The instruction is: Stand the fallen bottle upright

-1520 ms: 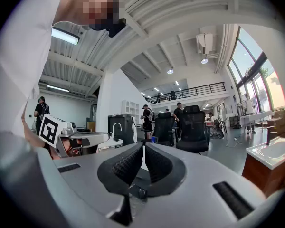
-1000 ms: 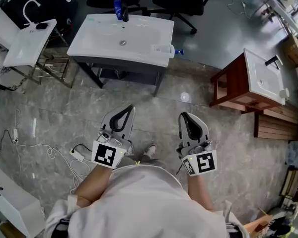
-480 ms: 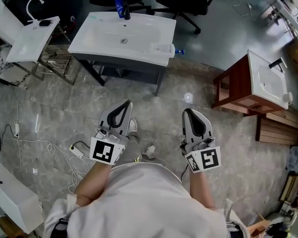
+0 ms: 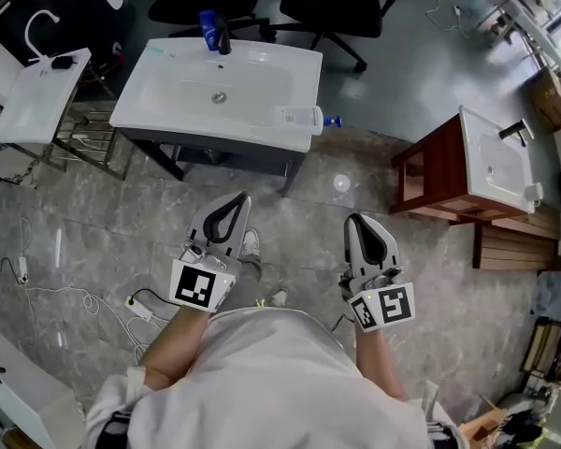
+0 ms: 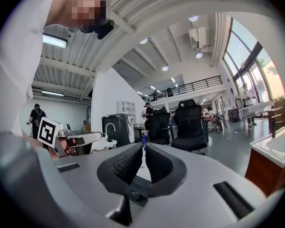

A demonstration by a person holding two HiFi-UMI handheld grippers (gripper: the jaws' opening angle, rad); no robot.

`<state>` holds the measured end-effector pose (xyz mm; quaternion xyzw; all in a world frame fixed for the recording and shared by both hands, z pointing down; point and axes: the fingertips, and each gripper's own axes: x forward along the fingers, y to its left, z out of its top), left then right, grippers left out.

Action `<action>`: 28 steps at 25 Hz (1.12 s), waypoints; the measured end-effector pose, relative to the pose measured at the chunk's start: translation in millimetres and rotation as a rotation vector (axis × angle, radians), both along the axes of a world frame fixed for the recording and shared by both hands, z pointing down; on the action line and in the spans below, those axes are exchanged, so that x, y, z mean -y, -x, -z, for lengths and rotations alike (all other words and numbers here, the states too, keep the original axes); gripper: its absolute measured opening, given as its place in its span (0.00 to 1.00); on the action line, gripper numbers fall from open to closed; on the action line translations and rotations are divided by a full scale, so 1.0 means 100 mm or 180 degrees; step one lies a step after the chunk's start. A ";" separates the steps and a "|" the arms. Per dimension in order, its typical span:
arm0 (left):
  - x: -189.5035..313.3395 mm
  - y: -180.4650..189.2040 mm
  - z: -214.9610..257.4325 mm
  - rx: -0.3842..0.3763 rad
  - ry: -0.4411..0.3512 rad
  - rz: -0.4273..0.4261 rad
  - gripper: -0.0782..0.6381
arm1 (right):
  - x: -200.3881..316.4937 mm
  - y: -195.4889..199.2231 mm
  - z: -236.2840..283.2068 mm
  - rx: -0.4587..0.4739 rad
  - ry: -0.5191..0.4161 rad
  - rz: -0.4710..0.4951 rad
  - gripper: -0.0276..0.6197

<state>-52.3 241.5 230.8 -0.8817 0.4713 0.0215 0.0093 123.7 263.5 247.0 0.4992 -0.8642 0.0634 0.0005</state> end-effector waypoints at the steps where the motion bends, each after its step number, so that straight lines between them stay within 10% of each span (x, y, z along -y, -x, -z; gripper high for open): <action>1: 0.14 0.04 -0.01 -0.0017 0.0023 -0.0020 0.13 | 0.14 0.05 0.01 -0.0013 0.0007 -0.0011 0.12; 14: 1.63 0.50 -0.20 -0.0285 0.0171 -0.0319 0.13 | 1.55 0.67 0.03 -0.0193 0.0149 -0.0223 0.12; 28: 2.12 0.61 -0.21 -0.0418 0.0148 -0.0549 0.13 | 2.09 0.94 0.15 -0.0222 0.0136 -0.0310 0.12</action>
